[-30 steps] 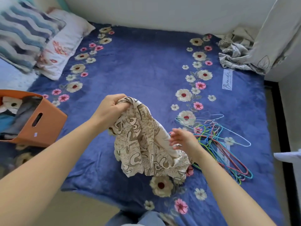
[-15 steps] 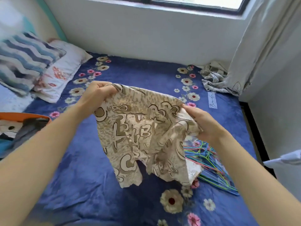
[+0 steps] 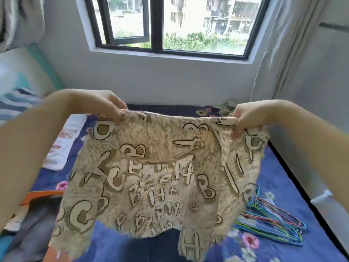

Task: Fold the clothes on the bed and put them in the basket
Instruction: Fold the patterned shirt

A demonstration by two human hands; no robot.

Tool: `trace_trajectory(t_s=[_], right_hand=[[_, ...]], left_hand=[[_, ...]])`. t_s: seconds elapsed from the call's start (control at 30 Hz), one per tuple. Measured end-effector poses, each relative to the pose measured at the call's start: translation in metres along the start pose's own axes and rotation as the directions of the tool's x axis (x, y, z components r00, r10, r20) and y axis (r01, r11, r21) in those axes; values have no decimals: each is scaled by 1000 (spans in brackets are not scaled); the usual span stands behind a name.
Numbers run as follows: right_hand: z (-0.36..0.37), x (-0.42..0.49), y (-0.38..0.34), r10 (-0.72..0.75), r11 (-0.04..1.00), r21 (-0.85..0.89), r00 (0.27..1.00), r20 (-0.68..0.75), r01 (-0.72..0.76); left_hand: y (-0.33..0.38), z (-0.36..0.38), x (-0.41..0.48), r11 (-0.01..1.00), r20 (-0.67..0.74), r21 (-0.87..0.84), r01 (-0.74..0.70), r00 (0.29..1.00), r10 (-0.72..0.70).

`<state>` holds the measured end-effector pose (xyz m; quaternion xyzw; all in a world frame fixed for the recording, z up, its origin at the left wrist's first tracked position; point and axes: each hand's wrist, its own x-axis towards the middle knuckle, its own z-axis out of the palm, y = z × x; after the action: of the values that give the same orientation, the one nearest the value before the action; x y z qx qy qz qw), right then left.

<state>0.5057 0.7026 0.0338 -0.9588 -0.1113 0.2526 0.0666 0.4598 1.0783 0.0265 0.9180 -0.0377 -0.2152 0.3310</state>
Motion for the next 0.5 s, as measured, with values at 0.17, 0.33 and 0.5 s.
trace_trajectory(t_s=[0.17, 0.33, 0.5], right_hand=[[20, 70, -14, 121, 992, 39, 876, -467, -116], [12, 106, -21, 245, 945, 326, 742, -623, -38], [-11, 103, -27, 316, 725, 513, 439, -841, 460]], left_hand=[[-41, -9, 49, 843, -499, 427, 327, 863, -82], [-59, -20, 73, 788, -837, 388, 478, 541, 84], [-50, -55, 81, 978, -982, -79, -195, 185, -42]])
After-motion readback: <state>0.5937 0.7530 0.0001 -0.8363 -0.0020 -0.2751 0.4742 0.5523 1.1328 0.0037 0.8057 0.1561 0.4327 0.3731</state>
